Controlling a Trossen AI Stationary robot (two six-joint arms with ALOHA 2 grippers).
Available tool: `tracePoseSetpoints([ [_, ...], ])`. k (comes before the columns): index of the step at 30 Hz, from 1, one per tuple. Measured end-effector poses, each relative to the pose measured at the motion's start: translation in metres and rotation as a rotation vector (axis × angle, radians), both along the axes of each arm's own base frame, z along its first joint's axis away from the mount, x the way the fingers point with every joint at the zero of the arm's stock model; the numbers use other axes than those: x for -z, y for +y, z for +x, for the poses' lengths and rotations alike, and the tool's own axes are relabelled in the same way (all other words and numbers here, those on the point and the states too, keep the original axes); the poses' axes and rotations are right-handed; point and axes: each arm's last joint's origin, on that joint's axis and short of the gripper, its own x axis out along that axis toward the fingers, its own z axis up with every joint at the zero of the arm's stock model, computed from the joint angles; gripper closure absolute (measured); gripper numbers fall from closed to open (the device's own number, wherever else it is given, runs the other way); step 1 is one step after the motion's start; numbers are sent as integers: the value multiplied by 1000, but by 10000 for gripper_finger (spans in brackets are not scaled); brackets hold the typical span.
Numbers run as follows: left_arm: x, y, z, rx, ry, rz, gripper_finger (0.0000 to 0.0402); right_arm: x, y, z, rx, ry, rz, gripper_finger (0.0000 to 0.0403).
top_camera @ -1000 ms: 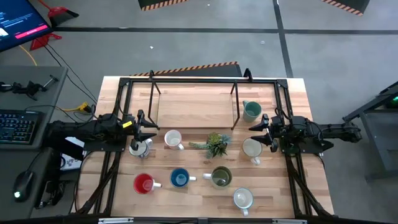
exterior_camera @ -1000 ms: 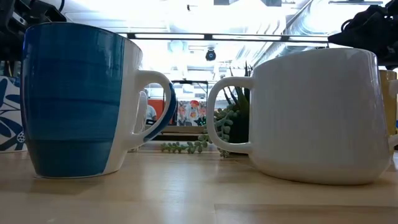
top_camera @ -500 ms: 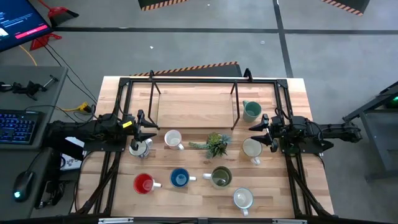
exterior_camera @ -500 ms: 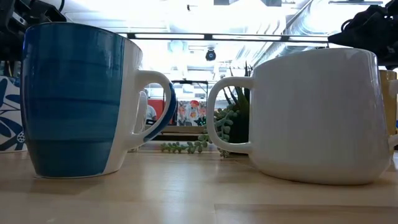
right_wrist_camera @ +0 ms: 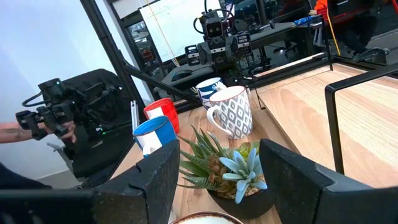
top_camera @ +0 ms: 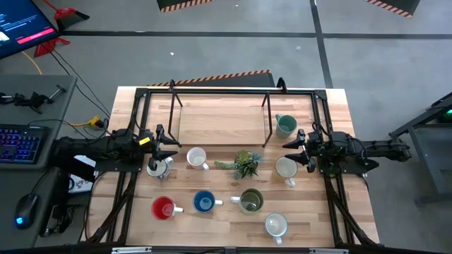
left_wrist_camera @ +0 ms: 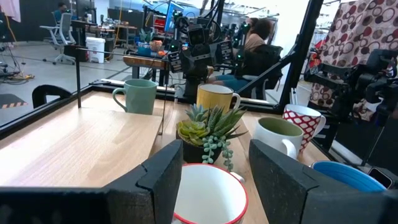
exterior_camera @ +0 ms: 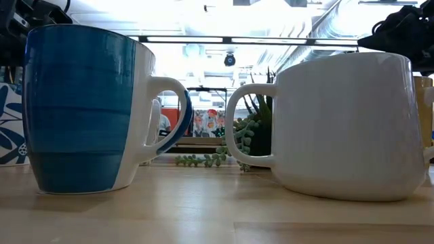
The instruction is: Place coffee mugs
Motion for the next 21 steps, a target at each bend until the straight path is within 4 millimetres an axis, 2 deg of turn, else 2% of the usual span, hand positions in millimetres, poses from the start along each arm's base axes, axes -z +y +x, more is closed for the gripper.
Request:
tracePoseSetpoints([
  [7, -1, 0, 0, -2, -10, -8, 225, 0, 0, 0, 0, 0, 0, 192],
  [21, -12, 2, -1, -43, -122, -223, 225, 0, 0, 0, 0, -5, -2, 192],
])
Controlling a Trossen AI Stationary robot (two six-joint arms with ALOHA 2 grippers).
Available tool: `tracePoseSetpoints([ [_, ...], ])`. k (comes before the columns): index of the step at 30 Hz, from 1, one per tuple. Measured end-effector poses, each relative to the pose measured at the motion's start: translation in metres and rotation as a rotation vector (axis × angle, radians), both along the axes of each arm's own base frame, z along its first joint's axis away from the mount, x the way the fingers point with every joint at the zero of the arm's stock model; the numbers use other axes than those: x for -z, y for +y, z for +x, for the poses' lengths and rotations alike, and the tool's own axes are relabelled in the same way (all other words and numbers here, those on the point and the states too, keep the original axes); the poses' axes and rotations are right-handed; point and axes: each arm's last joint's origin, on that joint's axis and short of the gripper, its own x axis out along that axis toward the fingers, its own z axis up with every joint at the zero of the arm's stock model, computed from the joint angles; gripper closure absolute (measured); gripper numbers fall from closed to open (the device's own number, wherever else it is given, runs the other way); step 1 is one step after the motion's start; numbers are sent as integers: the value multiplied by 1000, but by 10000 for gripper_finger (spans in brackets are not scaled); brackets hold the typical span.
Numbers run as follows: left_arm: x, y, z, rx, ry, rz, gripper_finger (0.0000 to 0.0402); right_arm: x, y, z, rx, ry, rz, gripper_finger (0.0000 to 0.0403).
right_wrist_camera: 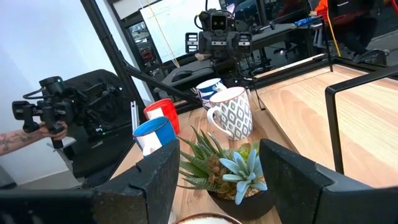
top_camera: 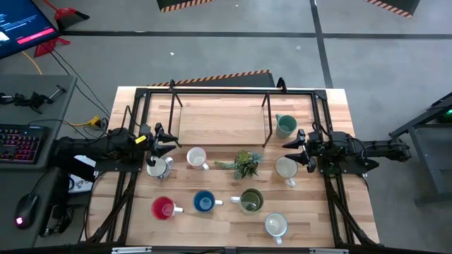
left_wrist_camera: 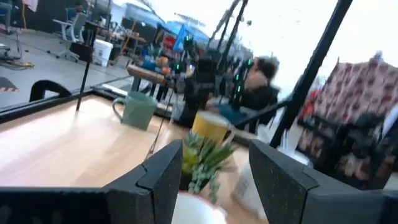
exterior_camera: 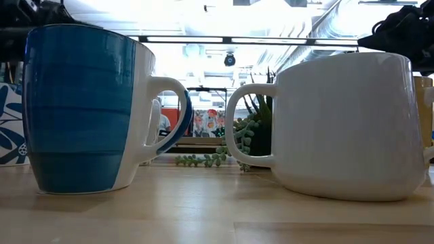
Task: Place coffee mugs
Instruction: Put the blue patterned mug on the shelf
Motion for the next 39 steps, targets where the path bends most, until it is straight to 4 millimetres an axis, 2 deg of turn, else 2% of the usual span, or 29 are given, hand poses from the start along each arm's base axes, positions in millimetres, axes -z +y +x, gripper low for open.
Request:
tracePoseSetpoints([
  [7, -3, 1, 0, -19, -29, -21, 225, 0, 0, 0, 0, 0, -3, 192],
  [13, -2, 3, -1, -101, -24, -32, 225, 0, -1, 0, 25, 2, -2, 192],
  [26, -2, 3, -1, -102, -24, -32, 225, 1, -2, 0, 50, 8, 1, 192],
  [35, 7, 3, 0, -118, 75, 0, 225, 1, -2, 0, 57, 9, 21, 192],
  [39, 9, 3, 0, -113, 90, -41, 225, 0, -2, 0, 75, 5, 25, 192],
])
